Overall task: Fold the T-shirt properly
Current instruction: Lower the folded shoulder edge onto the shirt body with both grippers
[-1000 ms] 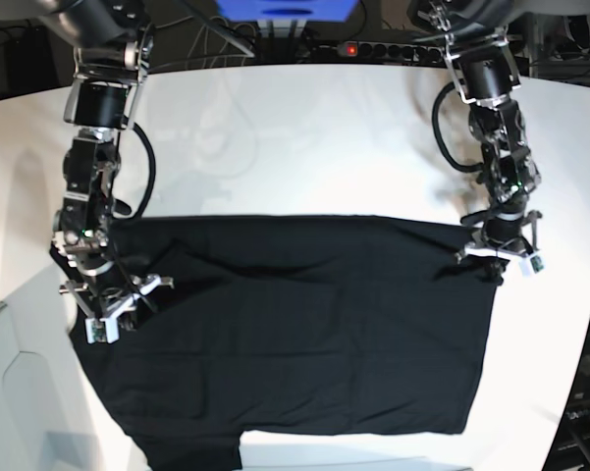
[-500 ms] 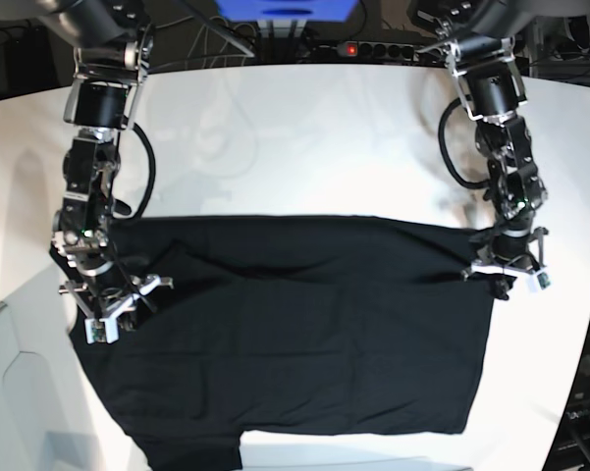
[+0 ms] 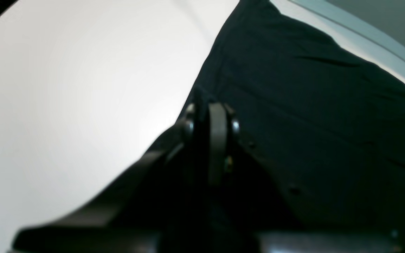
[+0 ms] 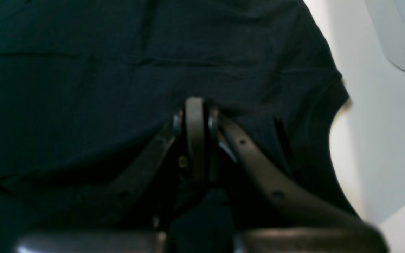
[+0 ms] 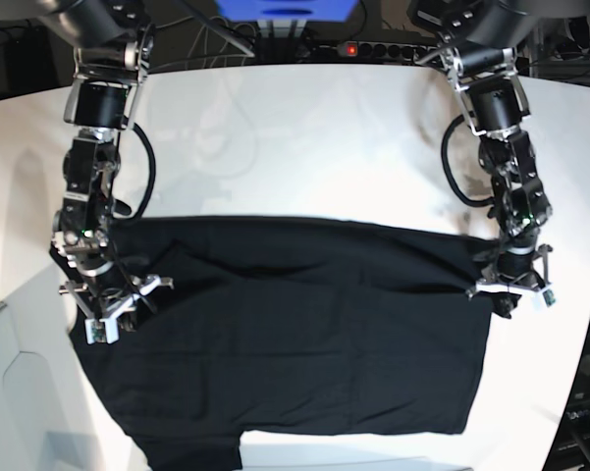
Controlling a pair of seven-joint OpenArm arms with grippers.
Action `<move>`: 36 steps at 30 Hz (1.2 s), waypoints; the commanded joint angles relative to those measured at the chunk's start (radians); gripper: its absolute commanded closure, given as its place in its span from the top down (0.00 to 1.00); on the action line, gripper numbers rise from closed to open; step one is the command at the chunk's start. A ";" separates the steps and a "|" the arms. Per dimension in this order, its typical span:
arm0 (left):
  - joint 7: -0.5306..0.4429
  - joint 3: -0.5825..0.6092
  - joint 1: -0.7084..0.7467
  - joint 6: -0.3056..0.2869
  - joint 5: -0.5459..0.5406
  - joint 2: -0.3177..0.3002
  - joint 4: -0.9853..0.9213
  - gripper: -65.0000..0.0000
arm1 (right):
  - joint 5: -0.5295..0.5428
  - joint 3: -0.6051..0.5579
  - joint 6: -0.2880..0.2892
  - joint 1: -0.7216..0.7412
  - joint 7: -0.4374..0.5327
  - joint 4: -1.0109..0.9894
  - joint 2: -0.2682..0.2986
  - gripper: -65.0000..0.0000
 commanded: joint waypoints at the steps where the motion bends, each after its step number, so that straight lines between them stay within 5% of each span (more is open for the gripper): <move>1: -0.028 -0.003 -0.033 -0.005 -0.003 -0.017 0.009 0.08 | 0.010 0.004 0.009 0.036 0.027 0.022 0.008 0.00; 15: -0.031 -0.003 -0.151 -0.005 -0.003 -0.020 -0.218 0.08 | 0.010 0.005 0.008 0.043 0.027 0.022 0.008 0.00; 36: -0.033 -0.008 -0.122 -0.005 -0.003 -0.019 -0.230 0.08 | 0.012 0.067 0.008 0.063 0.027 0.014 0.002 0.00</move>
